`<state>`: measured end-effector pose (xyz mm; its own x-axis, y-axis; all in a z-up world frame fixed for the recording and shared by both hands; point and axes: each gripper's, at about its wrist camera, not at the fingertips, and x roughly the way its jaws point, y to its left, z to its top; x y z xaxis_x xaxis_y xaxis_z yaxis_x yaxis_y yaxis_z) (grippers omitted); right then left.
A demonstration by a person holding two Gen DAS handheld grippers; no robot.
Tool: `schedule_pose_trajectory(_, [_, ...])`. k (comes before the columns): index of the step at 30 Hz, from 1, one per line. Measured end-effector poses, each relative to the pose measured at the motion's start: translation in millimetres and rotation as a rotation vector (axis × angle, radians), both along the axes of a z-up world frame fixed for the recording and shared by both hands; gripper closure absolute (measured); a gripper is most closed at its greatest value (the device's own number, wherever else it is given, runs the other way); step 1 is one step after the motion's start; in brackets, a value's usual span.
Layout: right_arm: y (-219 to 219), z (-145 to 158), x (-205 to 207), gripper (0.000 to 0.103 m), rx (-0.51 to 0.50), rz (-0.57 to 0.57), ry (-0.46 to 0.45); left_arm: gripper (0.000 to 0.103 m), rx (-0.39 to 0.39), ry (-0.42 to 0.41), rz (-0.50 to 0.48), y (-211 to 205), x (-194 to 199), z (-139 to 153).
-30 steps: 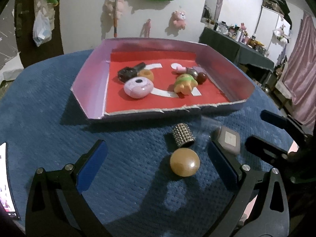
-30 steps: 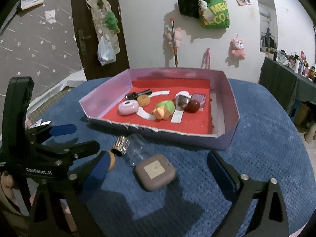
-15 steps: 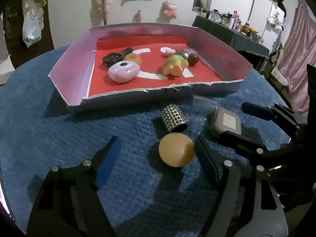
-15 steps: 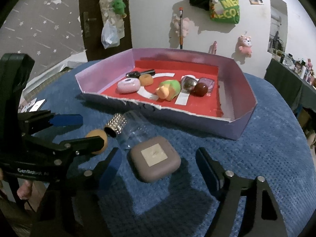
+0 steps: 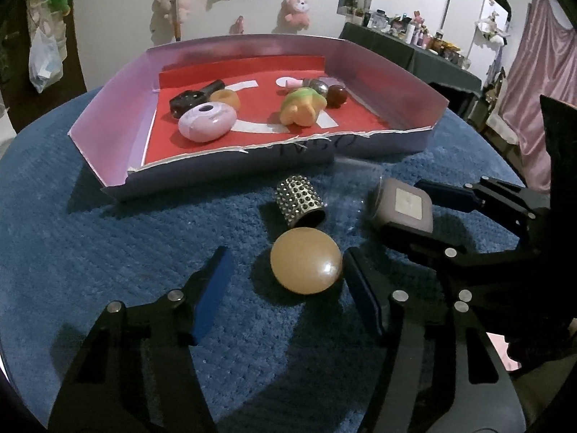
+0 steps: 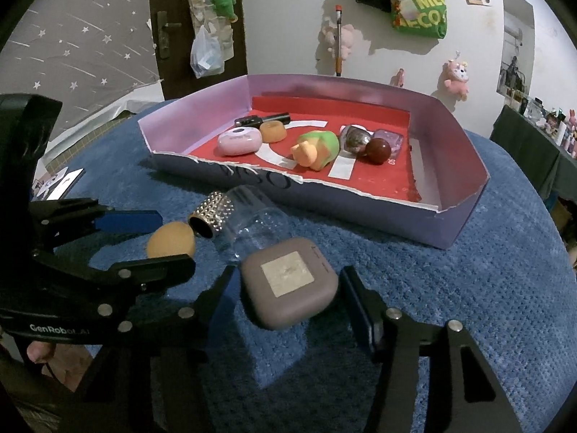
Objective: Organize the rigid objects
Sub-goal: 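Grasp the orange ball with the left tool while the right tool grasps the brown square case, then carry the orange ball with the left tool into the box while the right tool carries the brown case in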
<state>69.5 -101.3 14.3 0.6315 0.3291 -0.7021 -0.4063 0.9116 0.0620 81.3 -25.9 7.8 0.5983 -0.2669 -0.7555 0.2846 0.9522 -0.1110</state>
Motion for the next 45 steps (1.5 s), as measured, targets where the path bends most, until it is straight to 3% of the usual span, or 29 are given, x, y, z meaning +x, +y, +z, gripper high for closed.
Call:
schedule_pose_trajectory(2, [0.0, 0.2, 0.0, 0.043, 0.007, -0.002, 0.005, 0.049, 0.006, -0.006, 0.003, -0.3, 0.0, -0.5])
schedule_pose_trajectory(4, [-1.1, 0.9, -0.3, 0.044, 0.019, -0.007, 0.013, 0.067, -0.011, -0.008, -0.012, -0.5, -1.6, 1.2])
schedule_pose_trajectory(8, [-3.4, 4.4, -1.7, 0.045, 0.036, -0.007, 0.021, 0.067, 0.016, -0.027, -0.013, -3.6, -4.7, 3.8])
schedule_pose_trajectory(23, [-11.7, 37.3, -12.5, 0.048, 0.161, 0.023, 0.012, 0.067, -0.058, -0.058, -0.002, 9.2, -10.7, 23.8])
schedule_pose_trajectory(45, [-13.6, 57.2, -15.4, 0.048, 0.217, 0.042, -0.017, 0.067, -0.101, -0.122, 0.031, 26.0, -15.1, 48.7])
